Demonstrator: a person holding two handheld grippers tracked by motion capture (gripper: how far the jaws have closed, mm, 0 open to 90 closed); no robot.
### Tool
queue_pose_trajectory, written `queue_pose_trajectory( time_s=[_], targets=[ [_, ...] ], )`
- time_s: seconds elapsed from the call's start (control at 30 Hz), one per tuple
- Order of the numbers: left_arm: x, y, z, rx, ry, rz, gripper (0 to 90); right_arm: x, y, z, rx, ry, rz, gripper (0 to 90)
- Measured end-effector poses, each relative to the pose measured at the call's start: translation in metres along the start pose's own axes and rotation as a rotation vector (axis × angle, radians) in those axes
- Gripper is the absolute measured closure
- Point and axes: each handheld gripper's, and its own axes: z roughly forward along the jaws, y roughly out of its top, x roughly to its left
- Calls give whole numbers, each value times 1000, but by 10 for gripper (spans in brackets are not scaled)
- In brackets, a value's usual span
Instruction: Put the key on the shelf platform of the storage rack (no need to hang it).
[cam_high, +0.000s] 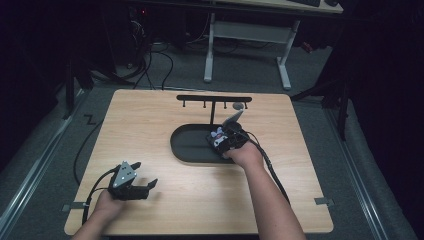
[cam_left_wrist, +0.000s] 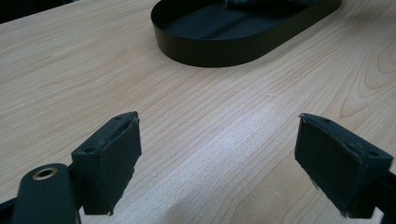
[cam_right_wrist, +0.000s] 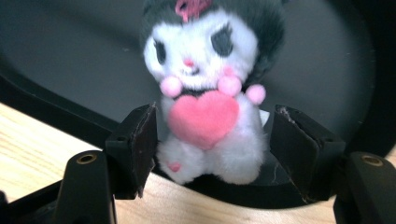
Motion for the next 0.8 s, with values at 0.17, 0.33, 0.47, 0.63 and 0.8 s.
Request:
queue_pose_trajectory(
  time_s=[0.17, 0.33, 0.47, 0.63, 0.8],
  targets=[
    [0, 0, 0, 0, 1, 1, 154, -6, -3, -14, -11, 6, 19, 326],
    [0, 0, 0, 1, 1, 2, 154, -15, -8, -30, -33, 1, 39, 335],
    [-1, 0, 0, 5, -1, 4, 154, -20, -12, -38, -37, -1, 44, 340],
    [-1, 0, 1, 3, 0, 4, 154, -27, -19, -46, -42, -12, 55, 341],
    [-1, 0, 0, 6, 0, 8, 154, -32, -27, -54, -39, -26, 57, 343]
  ],
)
